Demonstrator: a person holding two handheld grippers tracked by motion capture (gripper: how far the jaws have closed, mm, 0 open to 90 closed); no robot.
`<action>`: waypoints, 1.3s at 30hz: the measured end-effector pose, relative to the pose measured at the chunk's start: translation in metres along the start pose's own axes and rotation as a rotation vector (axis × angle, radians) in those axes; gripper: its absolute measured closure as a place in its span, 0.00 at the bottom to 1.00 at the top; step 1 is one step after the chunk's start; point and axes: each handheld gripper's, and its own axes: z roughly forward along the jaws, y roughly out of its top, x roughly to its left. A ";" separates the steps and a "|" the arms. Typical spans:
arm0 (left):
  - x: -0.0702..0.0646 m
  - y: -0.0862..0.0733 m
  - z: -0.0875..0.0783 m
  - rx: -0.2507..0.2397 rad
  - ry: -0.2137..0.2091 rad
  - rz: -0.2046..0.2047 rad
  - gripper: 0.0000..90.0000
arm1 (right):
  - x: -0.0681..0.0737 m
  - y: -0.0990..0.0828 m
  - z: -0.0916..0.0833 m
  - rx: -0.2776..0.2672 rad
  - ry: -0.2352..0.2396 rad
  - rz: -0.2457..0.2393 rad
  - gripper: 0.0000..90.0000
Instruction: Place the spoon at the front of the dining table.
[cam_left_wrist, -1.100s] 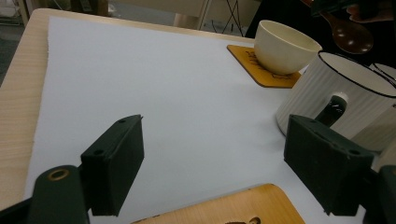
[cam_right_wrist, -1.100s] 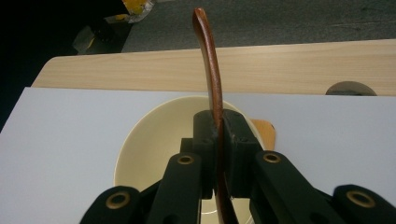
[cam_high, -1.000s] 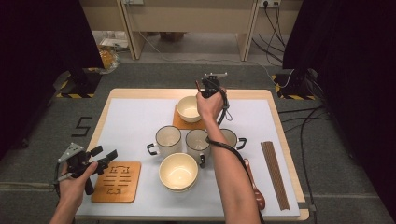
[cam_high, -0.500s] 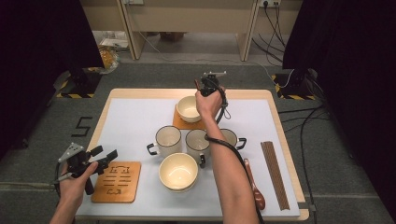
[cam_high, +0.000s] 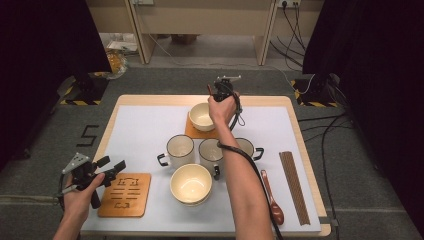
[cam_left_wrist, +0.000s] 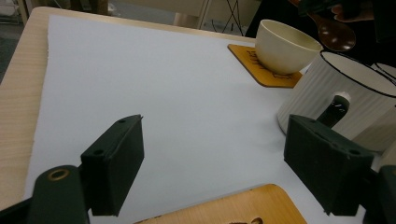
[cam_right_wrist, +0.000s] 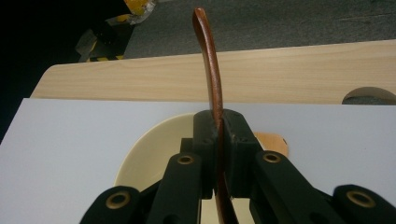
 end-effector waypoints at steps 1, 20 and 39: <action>0.000 0.000 0.000 0.000 -0.001 -0.001 0.22 | 0.000 0.000 0.001 0.000 -0.001 0.000 0.94; 0.001 0.000 0.001 0.002 -0.001 -0.003 0.22 | -0.003 0.005 0.011 -0.012 0.015 0.023 0.94; 0.002 0.000 0.001 0.000 0.000 -0.005 0.22 | 0.000 0.007 0.017 -0.037 0.029 0.022 0.94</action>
